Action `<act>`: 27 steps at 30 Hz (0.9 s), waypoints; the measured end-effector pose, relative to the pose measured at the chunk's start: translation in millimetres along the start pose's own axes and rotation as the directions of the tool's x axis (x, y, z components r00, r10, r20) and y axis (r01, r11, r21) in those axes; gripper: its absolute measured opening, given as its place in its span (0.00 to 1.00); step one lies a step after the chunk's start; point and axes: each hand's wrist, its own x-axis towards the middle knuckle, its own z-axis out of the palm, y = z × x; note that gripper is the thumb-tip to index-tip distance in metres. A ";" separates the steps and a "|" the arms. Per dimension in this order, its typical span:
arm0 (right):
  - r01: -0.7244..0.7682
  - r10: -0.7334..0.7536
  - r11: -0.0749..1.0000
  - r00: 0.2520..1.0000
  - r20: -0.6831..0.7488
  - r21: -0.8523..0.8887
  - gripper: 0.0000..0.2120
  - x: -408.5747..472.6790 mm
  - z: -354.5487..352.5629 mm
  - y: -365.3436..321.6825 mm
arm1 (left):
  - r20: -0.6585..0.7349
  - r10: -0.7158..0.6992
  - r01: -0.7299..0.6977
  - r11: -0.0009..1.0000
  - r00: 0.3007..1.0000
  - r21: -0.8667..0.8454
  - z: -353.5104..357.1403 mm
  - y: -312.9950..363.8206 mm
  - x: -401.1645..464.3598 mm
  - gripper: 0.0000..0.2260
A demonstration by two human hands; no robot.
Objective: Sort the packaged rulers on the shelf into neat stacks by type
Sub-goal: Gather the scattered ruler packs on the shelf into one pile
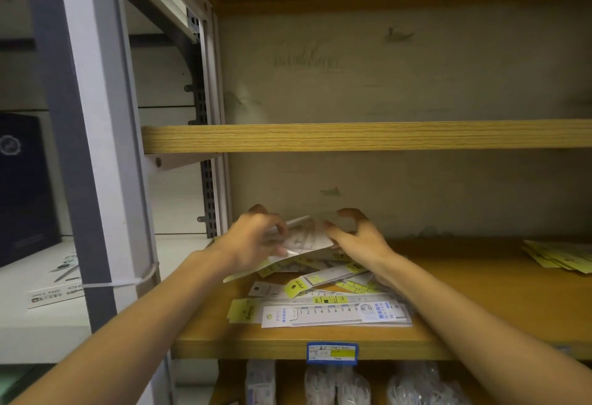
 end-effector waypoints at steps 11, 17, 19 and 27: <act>-0.105 0.167 0.942 0.971 -0.173 0.319 0.10 12.5 -23.6 3.4 | -0.174 0.054 -0.056 0.998 0.983 -0.007 18.0 20.9 10.4 0.13; -0.214 0.363 0.895 0.859 -0.361 0.391 0.08 35.1 -47.5 36.5 | 0.038 0.011 -0.016 0.992 0.999 0.127 35.1 11.3 12.3 0.05; -0.224 0.366 0.899 0.856 -0.366 0.377 0.09 36.8 -50.2 39.5 | 0.100 0.023 -0.042 0.979 0.995 0.200 43.6 12.0 15.0 0.07; -0.229 0.347 0.910 0.875 -0.337 0.345 0.10 41.2 -53.7 39.8 | 0.166 0.079 -0.114 0.971 0.983 0.210 69.7 15.8 29.1 0.12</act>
